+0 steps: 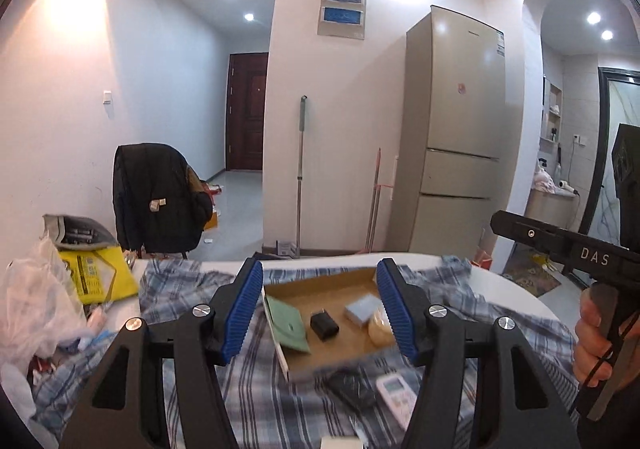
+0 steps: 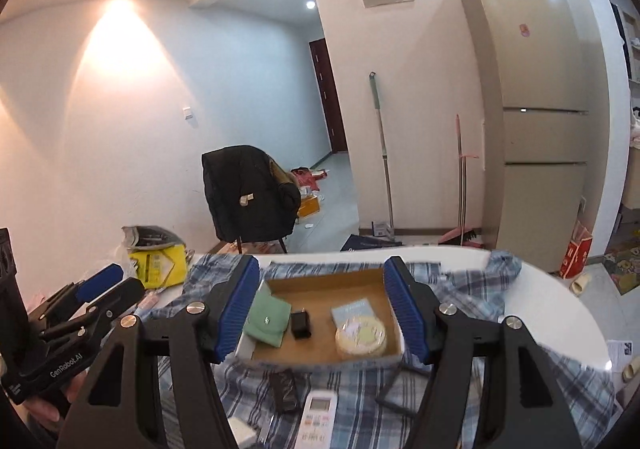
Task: Organize rigid objects
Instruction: 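Open both grippers and withdraw them from the box, then grasp the small white box with the left gripper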
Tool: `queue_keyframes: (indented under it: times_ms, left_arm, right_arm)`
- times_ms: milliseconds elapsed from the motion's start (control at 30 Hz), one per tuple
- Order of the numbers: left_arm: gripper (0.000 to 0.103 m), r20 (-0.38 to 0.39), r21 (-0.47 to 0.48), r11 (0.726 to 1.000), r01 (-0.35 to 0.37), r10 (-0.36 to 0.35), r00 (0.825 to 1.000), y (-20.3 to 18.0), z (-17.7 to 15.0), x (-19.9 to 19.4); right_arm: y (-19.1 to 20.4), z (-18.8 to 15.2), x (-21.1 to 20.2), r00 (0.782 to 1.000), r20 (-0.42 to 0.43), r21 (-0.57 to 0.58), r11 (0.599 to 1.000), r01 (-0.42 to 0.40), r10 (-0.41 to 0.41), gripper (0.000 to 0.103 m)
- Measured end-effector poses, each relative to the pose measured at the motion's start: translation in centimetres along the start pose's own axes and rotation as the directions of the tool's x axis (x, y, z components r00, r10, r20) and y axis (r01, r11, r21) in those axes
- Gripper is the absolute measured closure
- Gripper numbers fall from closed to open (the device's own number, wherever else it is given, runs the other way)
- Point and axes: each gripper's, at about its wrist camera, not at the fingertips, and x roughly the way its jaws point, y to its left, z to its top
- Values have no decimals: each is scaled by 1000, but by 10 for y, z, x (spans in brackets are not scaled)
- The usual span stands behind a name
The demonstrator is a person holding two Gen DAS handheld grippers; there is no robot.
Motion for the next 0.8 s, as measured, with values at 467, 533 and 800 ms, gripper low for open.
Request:
queue_keyframes:
  times_ms: [467, 533, 800]
  left_arm:
    - [41, -65, 7, 1000, 0, 0, 998, 4, -78, 0]
    - [41, -109, 1, 999, 40, -40, 993, 0, -86, 11]
    - [41, -237, -35, 997, 67, -74, 969, 3, -115, 44]
  right_arm:
    - [-2, -98, 28, 970, -243, -3, 1000, 3, -4, 38]
    - [-2, -105, 33, 968, -252, -4, 1000, 14, -15, 38]
    - [-5, -124, 48, 958, -283, -21, 999, 42, -46, 38]
